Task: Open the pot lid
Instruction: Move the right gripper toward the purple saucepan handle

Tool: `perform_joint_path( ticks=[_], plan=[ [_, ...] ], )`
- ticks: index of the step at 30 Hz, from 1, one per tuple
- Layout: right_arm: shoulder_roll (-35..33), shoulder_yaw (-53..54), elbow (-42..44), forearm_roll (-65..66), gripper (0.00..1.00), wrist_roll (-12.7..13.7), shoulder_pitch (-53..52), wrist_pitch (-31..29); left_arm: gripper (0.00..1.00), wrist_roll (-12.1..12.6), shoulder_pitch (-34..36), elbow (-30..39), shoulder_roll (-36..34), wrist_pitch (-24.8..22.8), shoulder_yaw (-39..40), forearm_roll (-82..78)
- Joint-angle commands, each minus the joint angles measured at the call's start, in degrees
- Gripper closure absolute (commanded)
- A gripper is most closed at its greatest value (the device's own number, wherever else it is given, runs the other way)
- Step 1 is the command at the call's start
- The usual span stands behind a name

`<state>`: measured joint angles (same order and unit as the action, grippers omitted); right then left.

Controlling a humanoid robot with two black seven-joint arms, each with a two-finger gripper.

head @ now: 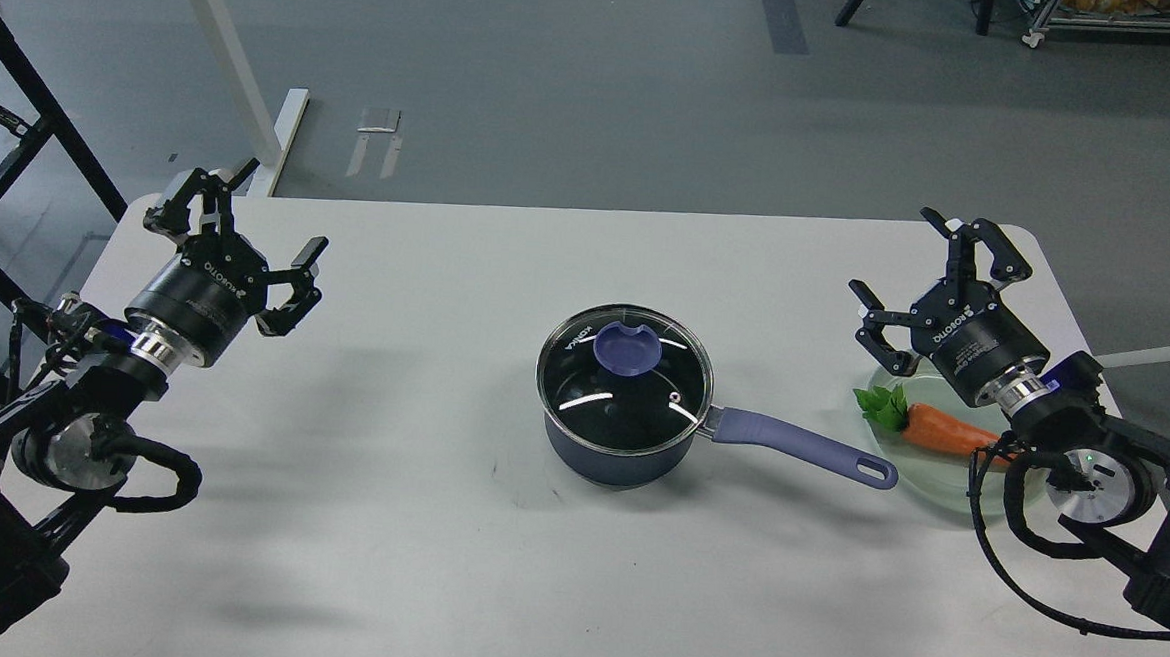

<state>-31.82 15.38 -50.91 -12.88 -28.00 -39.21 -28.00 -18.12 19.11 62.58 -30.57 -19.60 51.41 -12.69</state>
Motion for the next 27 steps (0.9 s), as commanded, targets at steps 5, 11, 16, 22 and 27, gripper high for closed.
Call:
perform_joint_path(
  ticks=[5,11,16,22,27],
  plan=[
    [0.0,0.0,0.0,0.0,0.0,0.0,-0.1,0.1,0.01,0.6,-0.8,0.4,-0.5,1.1,0.1,0.0],
    [-1.7,-0.2,-1.5,3.3,0.0,0.0,-0.8,0.0,0.01,-0.7,-0.6,-0.4,-1.4,0.5,-1.0,0.0],
    [-10.2,-0.1,-8.8,17.7,0.0,0.0,-4.1,0.1,0.01,-3.0,0.2,-0.1,-2.3,0.3,-1.0,-0.1],
    [-20.7,0.0,-19.6,37.7,0.0,0.0,-12.2,0.8,0.01,-3.1,0.1,1.8,-3.5,0.7,-1.0,-0.1],
    [-22.1,-0.2,-21.0,59.9,0.0,0.0,-20.8,0.8,0.01,-3.4,0.1,3.0,-4.0,1.0,-1.0,-0.1]
  ],
)
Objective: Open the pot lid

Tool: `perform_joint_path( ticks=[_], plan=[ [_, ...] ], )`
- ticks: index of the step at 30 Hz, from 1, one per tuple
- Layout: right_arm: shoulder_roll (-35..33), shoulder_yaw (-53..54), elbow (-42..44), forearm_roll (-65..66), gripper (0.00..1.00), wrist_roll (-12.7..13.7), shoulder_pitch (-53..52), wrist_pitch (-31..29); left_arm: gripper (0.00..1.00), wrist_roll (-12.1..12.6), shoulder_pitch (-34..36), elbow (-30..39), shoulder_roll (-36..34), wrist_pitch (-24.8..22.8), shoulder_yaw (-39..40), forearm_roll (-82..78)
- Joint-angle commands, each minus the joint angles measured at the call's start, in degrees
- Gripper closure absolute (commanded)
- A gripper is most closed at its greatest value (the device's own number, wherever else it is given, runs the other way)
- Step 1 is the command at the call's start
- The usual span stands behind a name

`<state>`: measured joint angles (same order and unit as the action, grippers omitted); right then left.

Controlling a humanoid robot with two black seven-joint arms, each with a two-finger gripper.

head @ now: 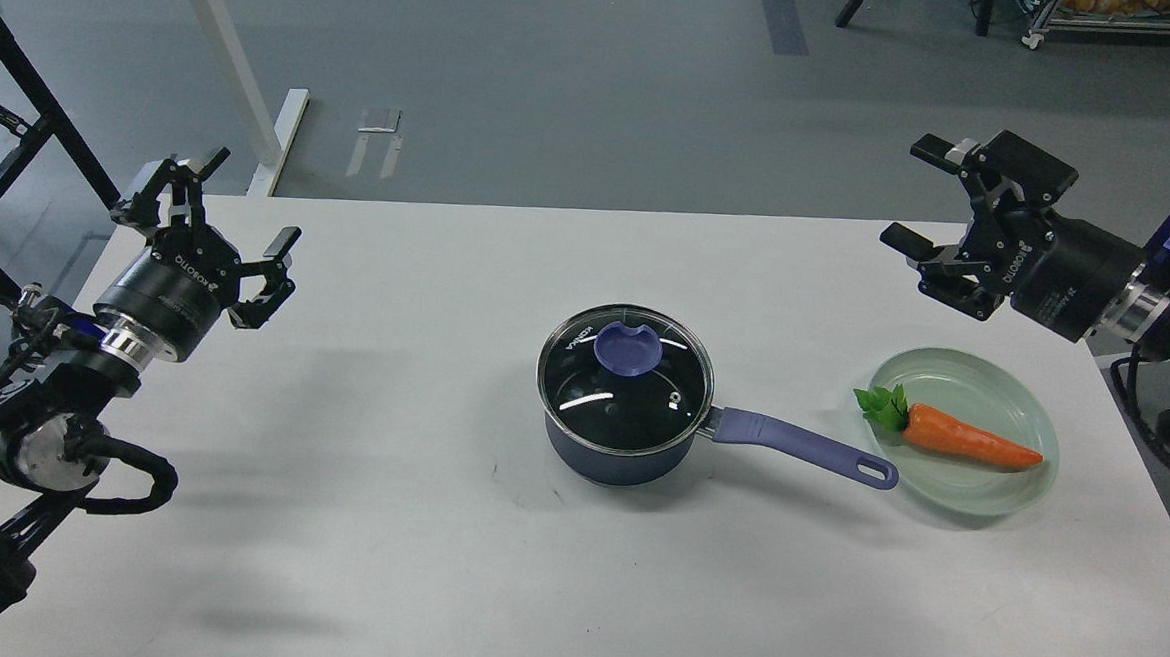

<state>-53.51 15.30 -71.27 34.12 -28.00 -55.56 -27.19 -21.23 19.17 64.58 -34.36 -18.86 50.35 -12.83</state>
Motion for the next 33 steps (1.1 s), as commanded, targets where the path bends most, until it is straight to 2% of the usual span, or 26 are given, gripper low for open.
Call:
perform_joint_path(
  ticks=[1,8,12,19,21,25,33],
  plan=[
    [-0.5,-0.1,-0.9,17.6,0.0,0.0,-5.7,-0.1,0.01,-0.4,0.0,1.3,-0.4,0.2,0.0,0.0],
    [0.3,-1.2,-11.2,47.6,0.0,0.0,-7.6,-0.1,0.01,-0.4,0.0,2.9,-0.8,0.5,0.0,-2.3],
    [0.3,-8.2,-15.7,61.8,0.0,0.0,-8.9,0.7,0.01,-0.4,-0.1,4.2,-0.5,1.1,0.0,-3.1],
    [1.3,-16.5,-15.9,78.4,0.0,0.0,-8.4,9.7,0.01,-0.4,-0.5,5.8,0.2,2.8,-0.1,-3.3],
    [1.4,-18.2,-15.8,81.0,0.0,0.0,-7.8,12.0,0.01,-0.4,-0.5,6.3,0.2,2.8,-0.1,-3.3],
    [1.9,-18.6,-14.6,81.8,0.0,0.0,-7.0,12.7,0.01,-0.4,-0.5,6.6,0.2,2.9,-0.1,-3.3],
    [8.2,-18.9,-7.8,81.4,0.01,0.0,-6.5,12.9,0.01,-0.6,-0.6,8.1,0.5,4.2,-0.1,-3.5]
  ],
)
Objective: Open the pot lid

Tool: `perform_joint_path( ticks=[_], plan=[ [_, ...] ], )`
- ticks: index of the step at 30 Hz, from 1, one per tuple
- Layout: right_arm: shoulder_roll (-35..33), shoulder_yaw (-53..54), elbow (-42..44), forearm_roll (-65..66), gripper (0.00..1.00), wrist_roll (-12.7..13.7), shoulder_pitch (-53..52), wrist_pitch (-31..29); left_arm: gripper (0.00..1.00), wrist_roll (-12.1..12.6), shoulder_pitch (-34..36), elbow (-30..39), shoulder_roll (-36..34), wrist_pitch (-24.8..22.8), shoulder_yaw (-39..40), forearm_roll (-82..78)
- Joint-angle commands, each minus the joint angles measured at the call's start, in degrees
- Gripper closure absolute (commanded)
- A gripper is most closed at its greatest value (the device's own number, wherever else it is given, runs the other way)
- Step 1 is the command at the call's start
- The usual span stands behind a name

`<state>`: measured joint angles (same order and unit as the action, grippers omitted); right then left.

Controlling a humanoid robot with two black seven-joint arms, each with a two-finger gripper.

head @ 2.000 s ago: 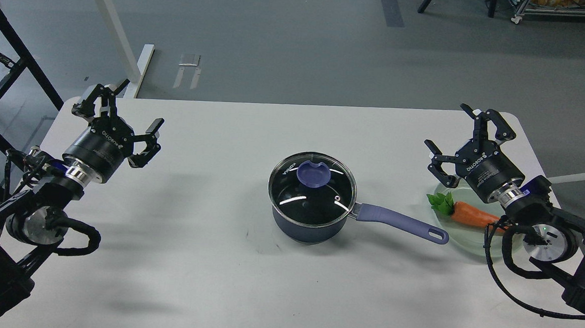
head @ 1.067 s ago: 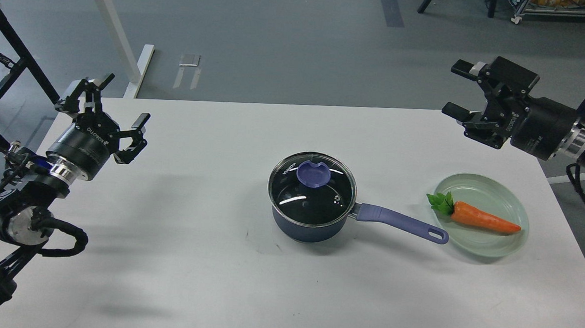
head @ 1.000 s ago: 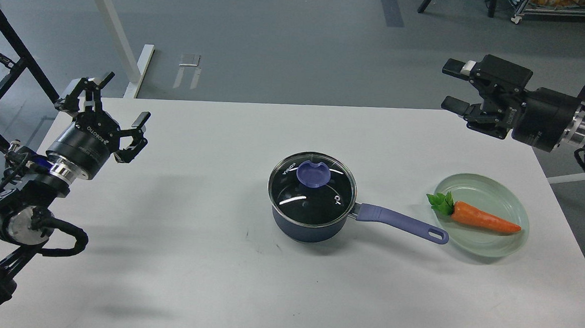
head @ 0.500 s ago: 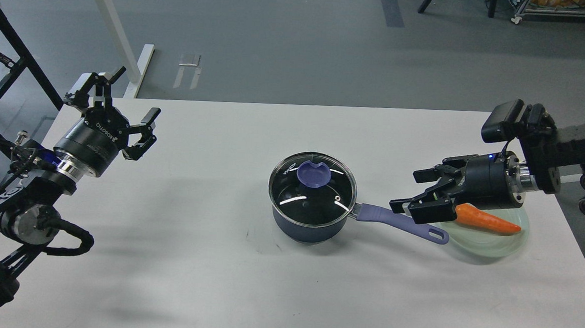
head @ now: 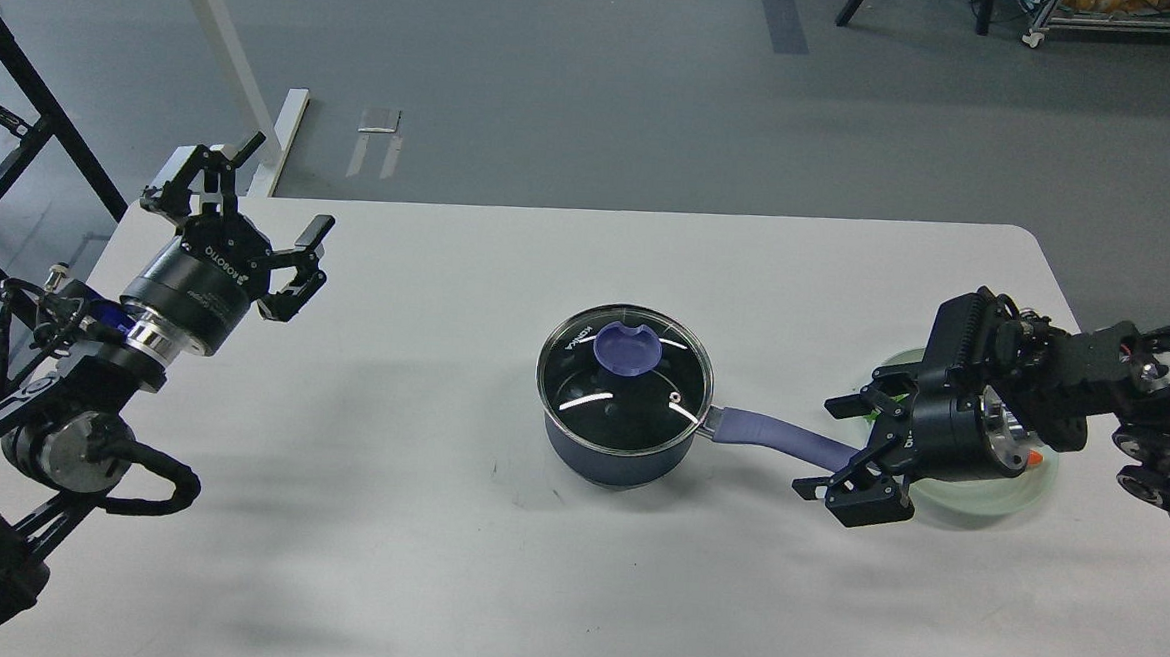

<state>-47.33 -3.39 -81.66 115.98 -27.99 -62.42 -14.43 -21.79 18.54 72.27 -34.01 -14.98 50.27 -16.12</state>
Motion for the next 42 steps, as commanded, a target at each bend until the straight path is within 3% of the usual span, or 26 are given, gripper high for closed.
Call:
perform_joint_path(
  ticks=[1,7,12,24,29,42],
  plan=[
    [2.8,-0.2,3.0,-0.8,0.02,0.0,0.8,0.1,0.01,0.0,0.0,0.5,0.2,0.4,0.0,-0.5],
    [3.6,-0.2,3.3,-0.9,0.1,0.0,1.1,0.1,0.01,-0.1,0.1,1.1,0.1,0.7,-0.3,-1.3],
    [3.5,-0.3,3.2,-0.8,0.35,0.0,1.2,0.1,0.01,0.0,0.3,1.1,0.1,1.4,-0.3,-1.3],
    [3.2,-0.6,3.2,-0.8,0.61,0.0,1.2,0.0,0.01,-0.1,0.7,1.5,-0.4,2.5,-1.2,-9.8],
    [3.1,-0.5,3.2,-0.8,0.65,0.0,1.2,0.0,0.01,0.1,2.1,2.0,-0.4,1.9,-1.8,-19.6],
    [3.1,-0.6,3.2,-0.8,0.7,0.0,1.2,0.0,0.01,-0.3,14.9,3.5,-0.4,0.2,-11.2,-46.6]
  ],
)
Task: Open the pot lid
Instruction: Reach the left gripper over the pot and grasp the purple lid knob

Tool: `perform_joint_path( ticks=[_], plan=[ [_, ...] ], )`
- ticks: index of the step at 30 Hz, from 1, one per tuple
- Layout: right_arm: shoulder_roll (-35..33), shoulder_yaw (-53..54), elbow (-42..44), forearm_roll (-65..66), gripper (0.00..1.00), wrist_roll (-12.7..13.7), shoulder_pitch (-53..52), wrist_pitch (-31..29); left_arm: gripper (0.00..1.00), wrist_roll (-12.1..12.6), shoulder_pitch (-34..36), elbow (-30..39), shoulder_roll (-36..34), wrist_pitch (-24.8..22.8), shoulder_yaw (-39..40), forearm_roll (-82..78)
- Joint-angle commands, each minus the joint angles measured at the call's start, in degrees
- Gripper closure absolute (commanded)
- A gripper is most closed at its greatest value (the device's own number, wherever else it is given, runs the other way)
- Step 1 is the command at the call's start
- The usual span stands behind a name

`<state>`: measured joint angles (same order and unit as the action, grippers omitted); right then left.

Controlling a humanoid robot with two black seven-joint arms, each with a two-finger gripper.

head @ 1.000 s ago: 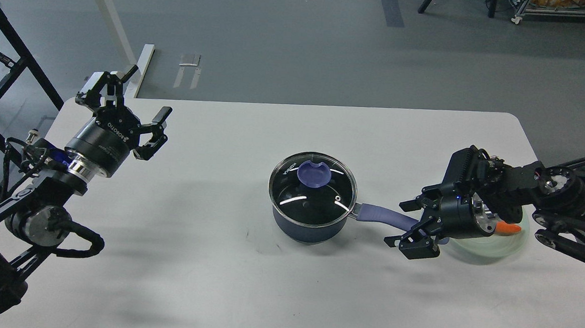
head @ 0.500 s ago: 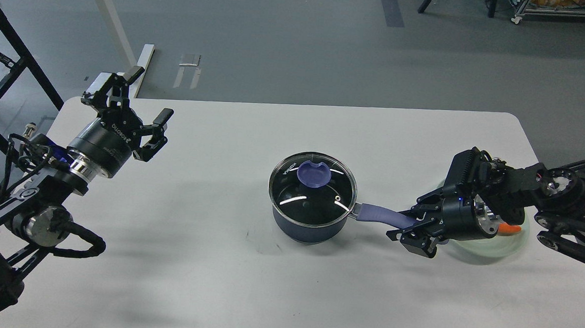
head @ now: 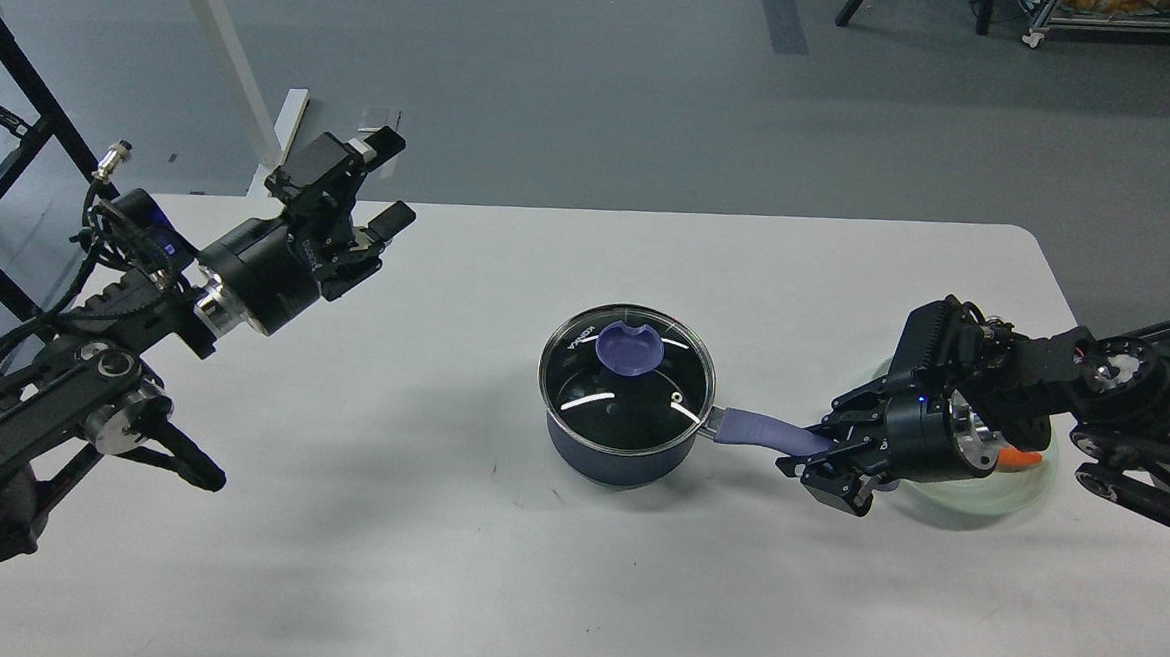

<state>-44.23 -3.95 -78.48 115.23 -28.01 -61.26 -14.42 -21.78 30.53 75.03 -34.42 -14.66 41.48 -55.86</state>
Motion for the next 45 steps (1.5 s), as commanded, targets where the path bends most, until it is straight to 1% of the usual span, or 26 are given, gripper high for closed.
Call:
perform_joint_path(
  ticks=[1,5,6,8,10,13,16,17,21,27,40,45],
  plan=[
    [0.0,0.0,0.0,0.0,0.7,0.0,0.0,0.0,0.01,-0.9,4.3,1.0,0.1,-0.1,-3.6,-9.9],
    [0.0,0.0,0.0,-0.1,0.69,0.0,0.0,0.0,0.01,-5.6,12.2,2.0,0.1,0.6,-10.8,-27.4],
    [0.0,0.1,0.0,-0.1,0.69,0.0,0.0,0.0,0.01,-6.2,14.3,2.0,0.1,0.9,-12.6,-31.1],
    [0.1,0.1,0.0,-0.1,0.69,0.0,0.0,0.0,0.01,-6.2,18.5,1.9,0.4,2.4,-16.3,-38.6],
    [0.1,0.1,0.0,-0.1,0.69,0.0,0.0,0.0,0.01,-6.2,22.0,1.3,0.8,5.7,-20.7,-43.7],
    [0.1,0.1,0.0,-0.1,0.69,0.0,0.0,0.0,0.01,-6.2,27.5,-0.2,3.1,9.8,-28.5,-46.3],
    [0.1,0.1,0.0,-0.1,0.69,0.0,0.0,0.0,0.01,-6.2,30.4,-4.1,6.1,13.8,-34.5,-47.9],
    [0.1,0.1,0.0,-0.1,0.69,0.0,0.0,0.0,0.01,-6.2,30.7,-5.2,7.2,14.7,-35.1,-48.7],
    [0.1,0.1,0.0,-0.1,0.69,0.0,0.1,0.0,0.01,-6.2,31.4,-9.8,12.3,15.0,-35.8,-51.3],
    [0.1,0.1,-0.1,-0.1,0.68,0.0,0.1,0.0,0.01,-6.2,31.3,-15.2,16.3,15.5,-35.9,-54.3],
    [0.1,0.1,-0.1,-0.2,0.68,0.0,0.1,0.0,0.01,-6.2,29.8,-17.3,18.4,16.0,-38.0,-54.9],
    [0.1,0.1,-0.2,-0.2,0.68,0.0,0.1,0.0,0.01,-6.2,29.7,-19.5,19.6,18.4,-38.4,-56.9]
  ],
)
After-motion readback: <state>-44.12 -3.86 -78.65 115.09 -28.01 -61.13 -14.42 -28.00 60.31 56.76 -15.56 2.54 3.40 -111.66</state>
